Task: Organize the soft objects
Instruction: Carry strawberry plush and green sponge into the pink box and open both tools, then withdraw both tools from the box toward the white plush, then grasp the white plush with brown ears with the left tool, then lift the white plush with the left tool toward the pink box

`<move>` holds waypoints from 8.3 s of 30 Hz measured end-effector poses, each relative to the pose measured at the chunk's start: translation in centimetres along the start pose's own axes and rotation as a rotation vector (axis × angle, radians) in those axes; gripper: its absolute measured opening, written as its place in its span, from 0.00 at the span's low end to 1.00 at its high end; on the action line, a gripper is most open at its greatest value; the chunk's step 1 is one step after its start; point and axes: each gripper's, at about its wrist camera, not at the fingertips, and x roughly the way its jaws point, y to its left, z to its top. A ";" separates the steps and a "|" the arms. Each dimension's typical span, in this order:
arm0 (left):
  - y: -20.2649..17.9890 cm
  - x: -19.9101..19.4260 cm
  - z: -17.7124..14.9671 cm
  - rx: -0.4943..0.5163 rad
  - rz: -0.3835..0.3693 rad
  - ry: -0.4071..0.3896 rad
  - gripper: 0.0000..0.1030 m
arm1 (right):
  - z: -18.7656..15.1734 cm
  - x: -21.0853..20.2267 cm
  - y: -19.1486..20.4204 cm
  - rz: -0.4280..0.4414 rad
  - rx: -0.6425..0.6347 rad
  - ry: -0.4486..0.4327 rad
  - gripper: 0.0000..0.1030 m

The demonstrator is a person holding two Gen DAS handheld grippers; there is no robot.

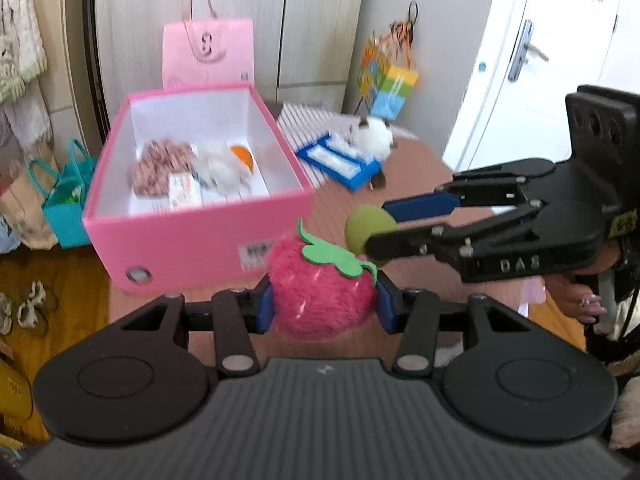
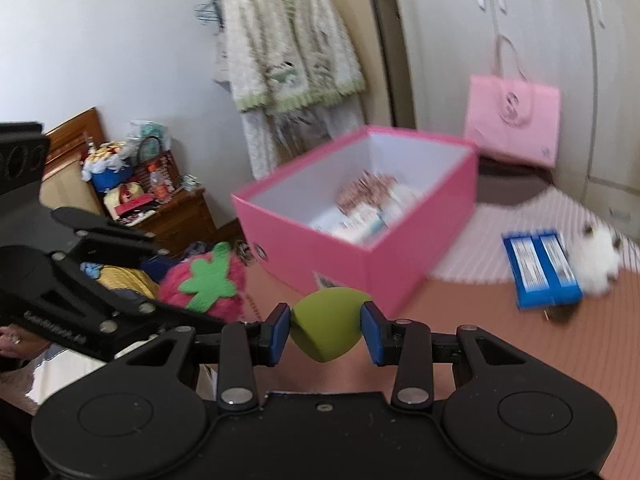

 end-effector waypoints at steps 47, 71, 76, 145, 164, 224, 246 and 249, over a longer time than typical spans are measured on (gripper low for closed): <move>17.3 19.1 14.8 -0.328 0.158 0.021 0.64 | 14.7 21.5 -8.8 -0.231 -0.210 0.137 0.53; 6.8 4.2 11.4 0.060 0.256 -0.097 0.87 | 11.4 7.6 -1.7 -0.268 -0.156 0.025 0.79; 4.4 2.1 10.1 0.085 0.206 -0.098 0.87 | 10.1 4.4 -0.4 -0.273 -0.154 0.018 0.81; -8.4 34.2 14.0 -0.177 0.008 -0.055 0.50 | -1.3 8.3 -30.2 -0.159 0.271 -0.037 0.78; -10.4 32.6 13.1 -0.081 0.035 -0.096 0.45 | -1.1 7.1 -27.3 -0.286 0.107 -0.096 0.57; -8.0 3.5 0.7 -0.160 0.207 -0.183 0.44 | -2.5 -0.5 1.0 -0.156 0.097 -0.171 0.59; 3.7 6.5 8.8 -0.249 0.194 -0.295 0.45 | 9.1 8.2 -0.4 -0.178 0.056 -0.188 0.60; 5.0 7.7 9.0 -0.277 0.179 -0.270 0.45 | 9.7 9.5 -0.8 -0.187 0.055 -0.158 0.60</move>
